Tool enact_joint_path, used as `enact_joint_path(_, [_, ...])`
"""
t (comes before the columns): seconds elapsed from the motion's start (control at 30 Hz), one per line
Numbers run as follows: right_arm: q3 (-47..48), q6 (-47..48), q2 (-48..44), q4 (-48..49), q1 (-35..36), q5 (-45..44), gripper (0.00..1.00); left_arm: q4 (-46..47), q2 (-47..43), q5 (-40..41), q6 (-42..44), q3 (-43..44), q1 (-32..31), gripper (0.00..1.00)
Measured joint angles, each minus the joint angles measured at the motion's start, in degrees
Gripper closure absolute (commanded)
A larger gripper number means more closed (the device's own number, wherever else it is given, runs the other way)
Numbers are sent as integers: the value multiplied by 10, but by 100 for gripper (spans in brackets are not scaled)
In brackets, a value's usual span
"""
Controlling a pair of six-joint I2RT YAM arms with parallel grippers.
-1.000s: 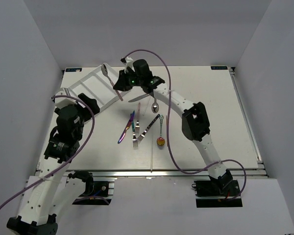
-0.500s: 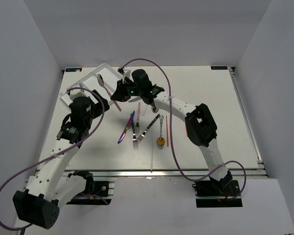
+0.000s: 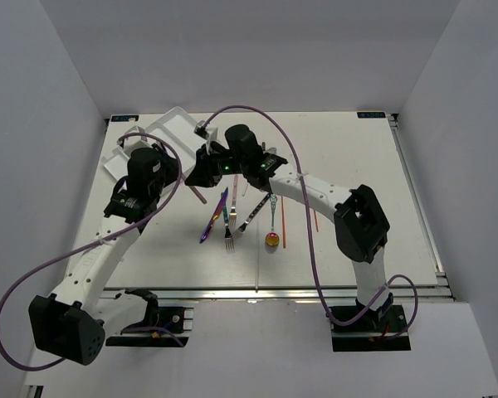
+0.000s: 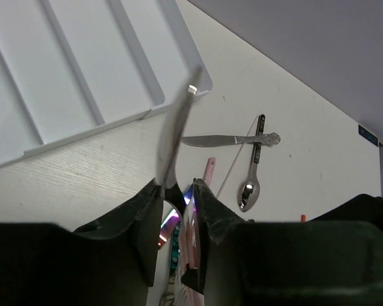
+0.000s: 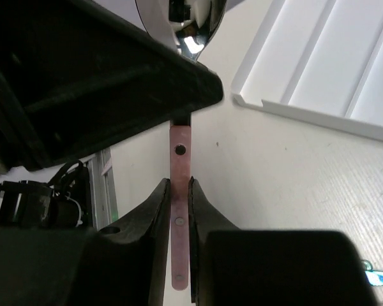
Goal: Sort the eating utensils into containers
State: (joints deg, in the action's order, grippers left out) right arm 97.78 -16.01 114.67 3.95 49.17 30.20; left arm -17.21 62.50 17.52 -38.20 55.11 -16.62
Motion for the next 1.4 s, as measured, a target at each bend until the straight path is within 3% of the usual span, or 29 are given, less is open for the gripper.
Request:
enact_joint_path(0.03, [-5, 0, 0, -2, 0, 1, 100, 3, -1, -1, 0, 0, 0, 73])
enact_joint_path(0.07, [-9, -1, 0, -4, 0, 2, 100, 5, -1, -5, 0, 0, 0, 90])
enact_joint_path(0.1, [-10, -1, 0, -5, 1, 4, 100, 8, -1, -10, -5, 0, 0, 98])
enact_joint_path(0.37, [-26, -25, -1, 15, -7, 3, 100, 42, 19, -43, -22, 3, -4, 100])
enact_joint_path(0.43, [-39, -32, -3, 26, -13, 4, 71, 43, 35, -46, -28, 7, -4, 100])
enact_joint_path(0.47, [-47, -38, -5, 32, -16, 5, 39, 43, 42, -47, -31, 9, -5, 100])
enact_joint_path(0.53, [-67, -44, -15, 42, -25, 8, 11, 38, 56, -39, -28, 14, -5, 100])
enact_joint_path(0.77, [-180, -61, -110, 72, -85, -21, 11, 6, 140, 28, -30, 106, 14, 100])
enact_joint_path(1.1, [-317, -52, -264, 78, -142, -105, 11, 26, 417, 26, -71, 351, 177, 100])
enact_joint_path(1.2, [-337, -42, -285, 78, -142, -119, 11, 56, 484, 14, -84, 375, 195, 100])
enact_joint_path(1.4, [-358, -24, -299, 64, -147, -145, 11, 114, 583, -2, -112, 388, 200, 91])
